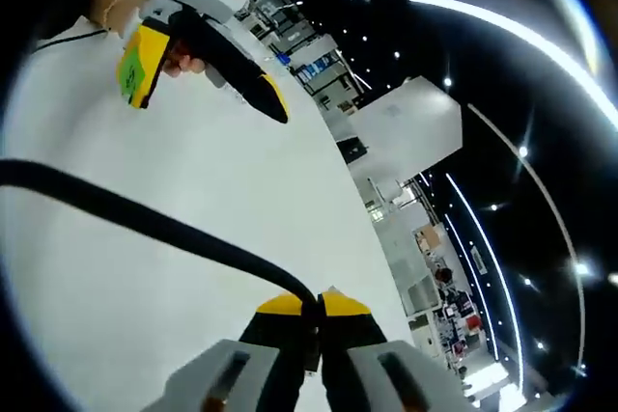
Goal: Locate the USB plug end of the data cable currently connected to the USB port on the desk. Grip the plug, withdraw it from the port, and place it onto the desktop.
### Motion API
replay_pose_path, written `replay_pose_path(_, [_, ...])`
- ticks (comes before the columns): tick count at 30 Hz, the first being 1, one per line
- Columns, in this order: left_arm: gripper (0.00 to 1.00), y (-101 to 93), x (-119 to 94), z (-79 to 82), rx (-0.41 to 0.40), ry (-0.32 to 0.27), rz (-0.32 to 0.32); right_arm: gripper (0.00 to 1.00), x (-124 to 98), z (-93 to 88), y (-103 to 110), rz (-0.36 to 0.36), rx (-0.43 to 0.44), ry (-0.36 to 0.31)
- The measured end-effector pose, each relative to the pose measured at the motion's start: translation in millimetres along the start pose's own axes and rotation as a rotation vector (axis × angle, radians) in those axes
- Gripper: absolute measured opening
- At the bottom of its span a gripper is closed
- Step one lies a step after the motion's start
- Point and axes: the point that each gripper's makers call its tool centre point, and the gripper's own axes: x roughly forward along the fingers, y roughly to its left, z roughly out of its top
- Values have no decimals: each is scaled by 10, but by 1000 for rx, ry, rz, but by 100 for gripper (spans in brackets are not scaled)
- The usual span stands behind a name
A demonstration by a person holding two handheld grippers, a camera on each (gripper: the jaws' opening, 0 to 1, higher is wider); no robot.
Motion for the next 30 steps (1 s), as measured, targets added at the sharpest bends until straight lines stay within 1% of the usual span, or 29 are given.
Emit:
replay_pose_path(8, [76, -52, -20, -36, -3, 6, -8, 6, 83, -136, 123, 35, -1, 42])
replay_pose_path(13, [76, -74, -37, -53, -7, 8, -12, 6, 141, -206, 143, 45, 10, 59])
replay_pose_path(30, [76, -59, -59, -118, -21, 24, -8, 6, 220, -283, 239, 84, 3, 101])
